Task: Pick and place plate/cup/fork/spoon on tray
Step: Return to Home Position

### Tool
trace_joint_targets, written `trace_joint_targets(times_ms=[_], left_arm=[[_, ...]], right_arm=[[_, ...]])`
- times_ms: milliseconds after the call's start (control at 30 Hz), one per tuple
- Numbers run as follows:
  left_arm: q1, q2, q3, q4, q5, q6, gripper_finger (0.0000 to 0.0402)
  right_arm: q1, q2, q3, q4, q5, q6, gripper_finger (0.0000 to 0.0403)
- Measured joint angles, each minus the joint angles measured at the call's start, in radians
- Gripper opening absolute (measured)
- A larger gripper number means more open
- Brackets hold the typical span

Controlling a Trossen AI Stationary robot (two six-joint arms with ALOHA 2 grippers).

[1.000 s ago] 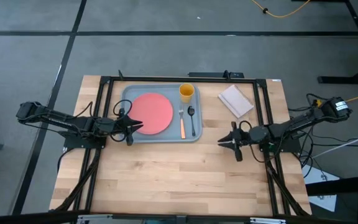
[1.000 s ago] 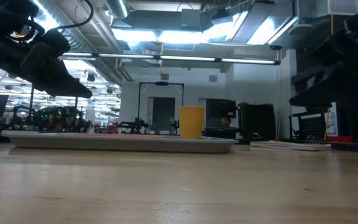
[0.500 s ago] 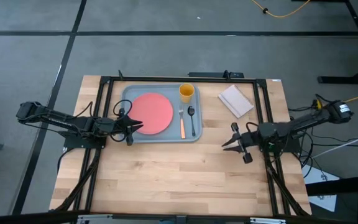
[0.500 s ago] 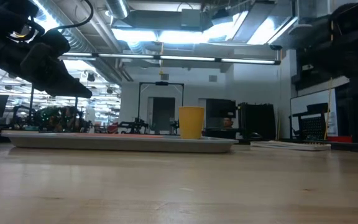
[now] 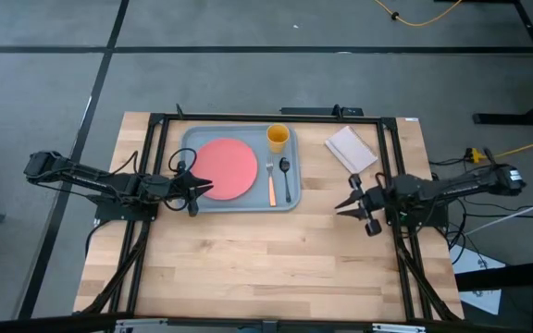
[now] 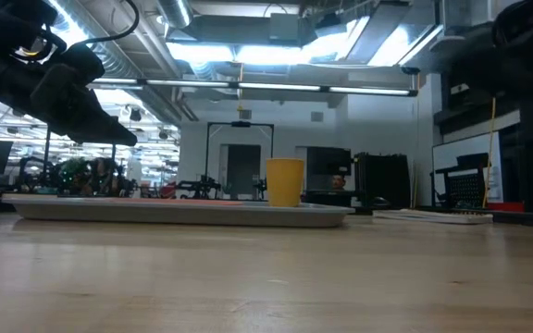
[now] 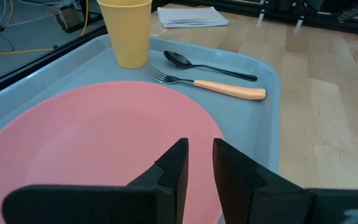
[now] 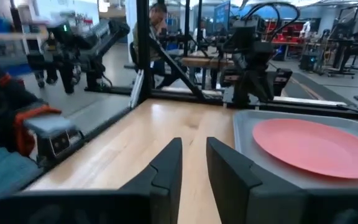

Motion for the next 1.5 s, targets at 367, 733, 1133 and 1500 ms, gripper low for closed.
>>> trace_joint_targets(times_ms=[367,733,1133,1500], left_arm=[[0.0,0.0,0.0,0.0,0.0,0.0,0.0066],[0.0,0.0,0.0,0.0,0.0,0.0,0.0066],[0.0,0.0,0.0,0.0,0.0,0.0,0.0066],[0.0,0.0,0.0,0.0,0.0,0.0,0.0066]], right_arm=[[-0.004,-0.208,0.0,-0.151,0.0,0.022,0.0078],[-0.004,-0.417,0.0,-0.395,0.004,0.049,0.0078],[-0.004,-0.434,0.0,-0.394,0.034,0.074,0.0078],[-0.004,-0.429,0.0,-0.396,0.035,0.073,0.0078]])
